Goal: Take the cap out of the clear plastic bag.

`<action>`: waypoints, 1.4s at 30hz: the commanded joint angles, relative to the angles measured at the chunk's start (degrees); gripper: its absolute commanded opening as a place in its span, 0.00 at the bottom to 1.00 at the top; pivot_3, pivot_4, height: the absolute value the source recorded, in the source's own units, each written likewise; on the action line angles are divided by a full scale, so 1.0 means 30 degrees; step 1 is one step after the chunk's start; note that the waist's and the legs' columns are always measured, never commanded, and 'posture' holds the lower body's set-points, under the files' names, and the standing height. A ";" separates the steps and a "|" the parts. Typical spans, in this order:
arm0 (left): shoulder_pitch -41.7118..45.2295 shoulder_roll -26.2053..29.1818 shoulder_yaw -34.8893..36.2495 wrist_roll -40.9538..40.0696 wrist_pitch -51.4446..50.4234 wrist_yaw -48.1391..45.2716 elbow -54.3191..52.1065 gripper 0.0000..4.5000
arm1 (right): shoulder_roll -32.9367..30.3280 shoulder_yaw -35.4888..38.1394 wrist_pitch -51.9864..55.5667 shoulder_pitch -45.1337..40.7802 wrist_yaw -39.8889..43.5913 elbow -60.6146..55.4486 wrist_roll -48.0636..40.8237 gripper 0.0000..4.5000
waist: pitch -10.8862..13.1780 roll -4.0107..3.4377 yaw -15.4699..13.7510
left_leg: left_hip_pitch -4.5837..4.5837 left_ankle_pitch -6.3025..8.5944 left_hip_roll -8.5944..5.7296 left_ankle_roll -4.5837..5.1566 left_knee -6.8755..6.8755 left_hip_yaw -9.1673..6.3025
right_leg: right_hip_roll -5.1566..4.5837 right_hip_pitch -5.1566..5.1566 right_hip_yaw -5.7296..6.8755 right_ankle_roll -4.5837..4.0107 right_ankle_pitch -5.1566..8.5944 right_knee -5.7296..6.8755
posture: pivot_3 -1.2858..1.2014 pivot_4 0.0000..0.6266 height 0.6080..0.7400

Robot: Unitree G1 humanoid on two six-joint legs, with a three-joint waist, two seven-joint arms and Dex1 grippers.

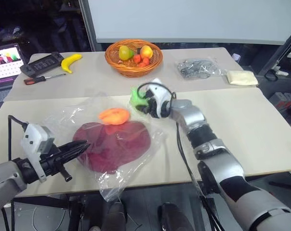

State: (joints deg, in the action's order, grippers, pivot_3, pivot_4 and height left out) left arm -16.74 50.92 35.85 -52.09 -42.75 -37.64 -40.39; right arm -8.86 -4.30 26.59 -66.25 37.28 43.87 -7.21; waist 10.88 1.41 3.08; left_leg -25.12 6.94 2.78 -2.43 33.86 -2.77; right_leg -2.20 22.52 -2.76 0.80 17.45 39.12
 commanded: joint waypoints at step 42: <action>-0.0052 -0.0472 -0.0195 -0.0383 -0.0419 0.0935 -0.1380 0.13 | 0.3375 -0.1757 0.0581 -0.1499 0.3671 -0.3365 -0.1635 0.99 | 0.0001 0.0000 -0.0021 | 0.0121 0.0035 0.0025 0.0002 -0.0007 0.0247 | 0.0005 -0.0001 -0.0240 0.0055 -0.0028 0.0002 | 0.52 0.24 1.00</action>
State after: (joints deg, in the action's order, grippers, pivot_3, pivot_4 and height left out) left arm -17.51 49.78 34.98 -52.23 -44.04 -35.33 -43.61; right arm 1.55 -8.74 30.32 -70.44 49.33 34.35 -14.08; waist 10.89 1.41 3.02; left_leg -24.77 7.05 2.86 -2.43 33.82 -2.03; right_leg -2.18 22.56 -3.48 0.96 17.37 39.12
